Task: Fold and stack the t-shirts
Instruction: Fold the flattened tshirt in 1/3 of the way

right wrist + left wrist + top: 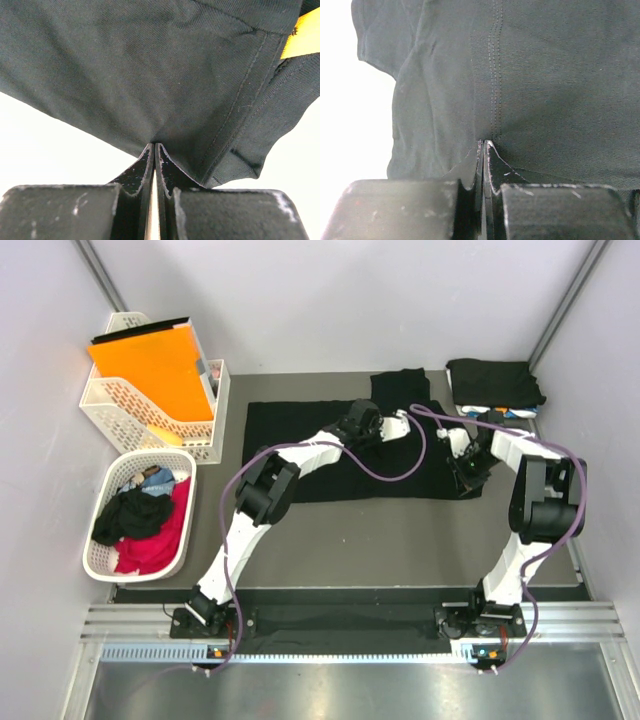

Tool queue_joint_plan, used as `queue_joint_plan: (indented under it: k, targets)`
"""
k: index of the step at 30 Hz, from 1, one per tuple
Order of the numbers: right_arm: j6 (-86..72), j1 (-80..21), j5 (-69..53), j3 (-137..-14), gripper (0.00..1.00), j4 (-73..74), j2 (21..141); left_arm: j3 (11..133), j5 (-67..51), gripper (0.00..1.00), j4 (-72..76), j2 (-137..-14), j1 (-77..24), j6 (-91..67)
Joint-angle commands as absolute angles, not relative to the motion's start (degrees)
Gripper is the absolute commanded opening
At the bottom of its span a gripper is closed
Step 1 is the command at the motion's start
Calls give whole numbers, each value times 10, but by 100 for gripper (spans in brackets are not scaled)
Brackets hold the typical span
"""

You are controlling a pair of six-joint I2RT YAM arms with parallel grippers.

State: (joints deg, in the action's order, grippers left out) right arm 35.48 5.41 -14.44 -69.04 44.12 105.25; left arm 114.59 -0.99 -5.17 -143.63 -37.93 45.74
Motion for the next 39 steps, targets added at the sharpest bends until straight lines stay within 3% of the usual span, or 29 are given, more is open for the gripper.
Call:
queue_joint_plan:
  k: [1, 5, 6, 7, 10, 12, 16, 21, 27, 33, 39]
  targets:
    - [358, 54, -127, -700, 3, 469, 1072, 1129, 32, 3, -63, -1412, -367, 434]
    - [359, 42, -141, -728, 13, 482, 1064, 1117, 69, 19, -13, -1395, -366, 420]
    - [363, 40, -148, -738, 17, 487, 1061, 1109, 76, 32, 11, -1384, -366, 421]
    - [364, 36, -149, -743, 25, 489, 1053, 1104, 97, 36, 24, -1378, -366, 424]
    - [371, 25, -163, -770, 34, 506, 1031, 1088, 119, 46, 58, -1343, -359, 434]
    - [375, 18, -168, -794, 37, 518, 1021, 1082, 121, 47, 57, -1309, -353, 435]
    - [392, -18, -169, -821, 41, 537, 994, 1049, 92, 63, 19, -1237, -343, 503]
    - [474, -61, -105, -773, 46, 529, 958, 852, 5, 63, 3, -1069, -330, 626]
    - [593, -68, -11, -658, 56, 463, 883, 673, -61, 82, -83, -904, -291, 698]
    - [677, -69, 43, -578, 59, 400, 848, 523, -79, 83, -105, -798, -291, 729]
    - [686, -68, 47, -588, 59, 385, 871, 419, -72, 83, -86, -769, -291, 777]
